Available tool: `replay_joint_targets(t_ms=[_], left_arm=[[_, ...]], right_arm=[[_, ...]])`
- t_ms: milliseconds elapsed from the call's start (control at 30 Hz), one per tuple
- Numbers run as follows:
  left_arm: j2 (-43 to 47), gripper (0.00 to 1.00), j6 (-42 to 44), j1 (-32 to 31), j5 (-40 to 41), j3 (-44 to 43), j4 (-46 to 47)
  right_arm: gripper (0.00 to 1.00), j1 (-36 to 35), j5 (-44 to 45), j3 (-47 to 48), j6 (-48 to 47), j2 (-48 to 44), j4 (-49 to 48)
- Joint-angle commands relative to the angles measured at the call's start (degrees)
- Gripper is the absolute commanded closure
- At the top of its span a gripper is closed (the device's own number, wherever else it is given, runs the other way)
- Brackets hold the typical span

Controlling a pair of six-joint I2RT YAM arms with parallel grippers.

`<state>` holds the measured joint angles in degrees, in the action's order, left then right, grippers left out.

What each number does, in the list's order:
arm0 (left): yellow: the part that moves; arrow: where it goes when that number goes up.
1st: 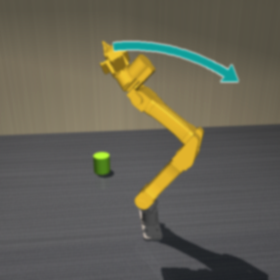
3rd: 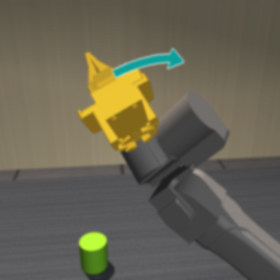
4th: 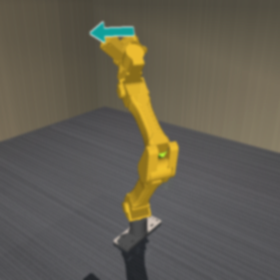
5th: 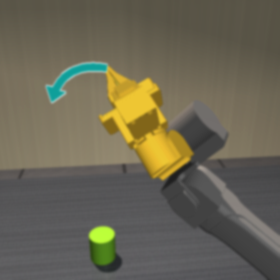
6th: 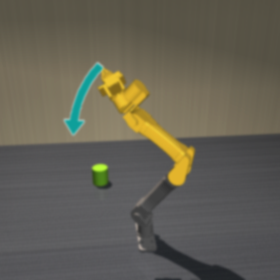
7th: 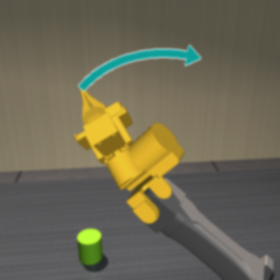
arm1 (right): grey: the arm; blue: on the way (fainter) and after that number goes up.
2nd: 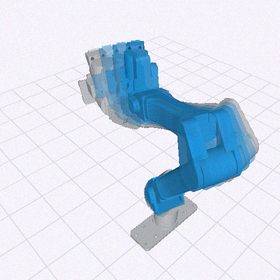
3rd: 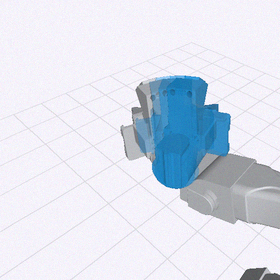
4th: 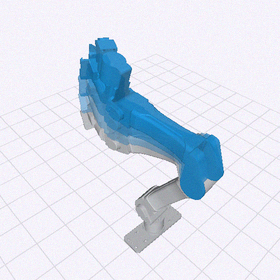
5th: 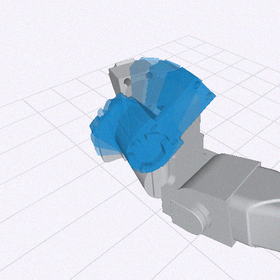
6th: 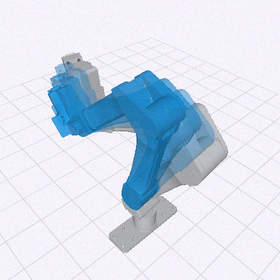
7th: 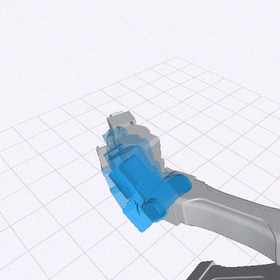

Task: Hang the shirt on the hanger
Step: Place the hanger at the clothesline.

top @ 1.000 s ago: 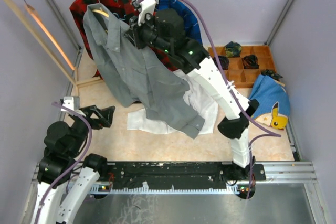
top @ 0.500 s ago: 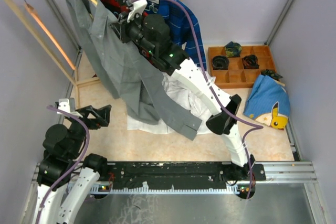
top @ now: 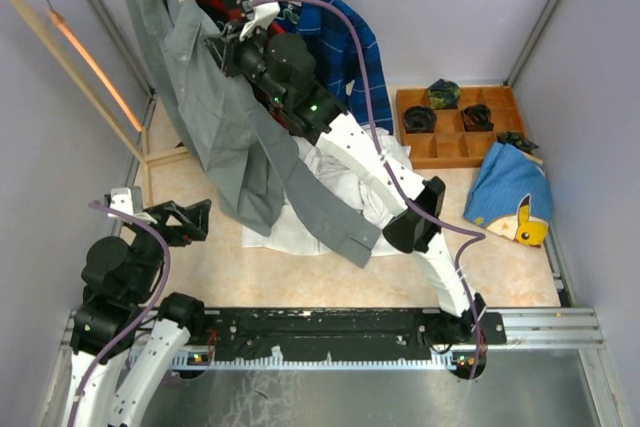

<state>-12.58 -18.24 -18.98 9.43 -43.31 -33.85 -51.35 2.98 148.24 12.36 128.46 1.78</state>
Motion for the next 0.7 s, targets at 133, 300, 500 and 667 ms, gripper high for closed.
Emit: replay_joint_targets(t_ms=[133,300,500,667], left_arm=[[0.5,0.05,-0.5,-0.1,0.6,0.4,1.4],[0.5,0.05,-0.6,-0.1,0.8,0.4,1.2],[0.5,0.05,-0.7,-0.1,1.0,0.5,1.3],[0.5,0.05,-0.8,-0.1,1.5,0.4,1.2]], right_arm=[[1.0,0.5,2.1,4.5,1.3,1.2,-10.1],[1.0,0.6,2.3,4.6,1.8,2.1,-9.7],[1.0,0.6,1.9,4.3,2.0,3.0,-8.5],[1.0,0.6,1.4,4.2,2.1,3.8,-7.1]])
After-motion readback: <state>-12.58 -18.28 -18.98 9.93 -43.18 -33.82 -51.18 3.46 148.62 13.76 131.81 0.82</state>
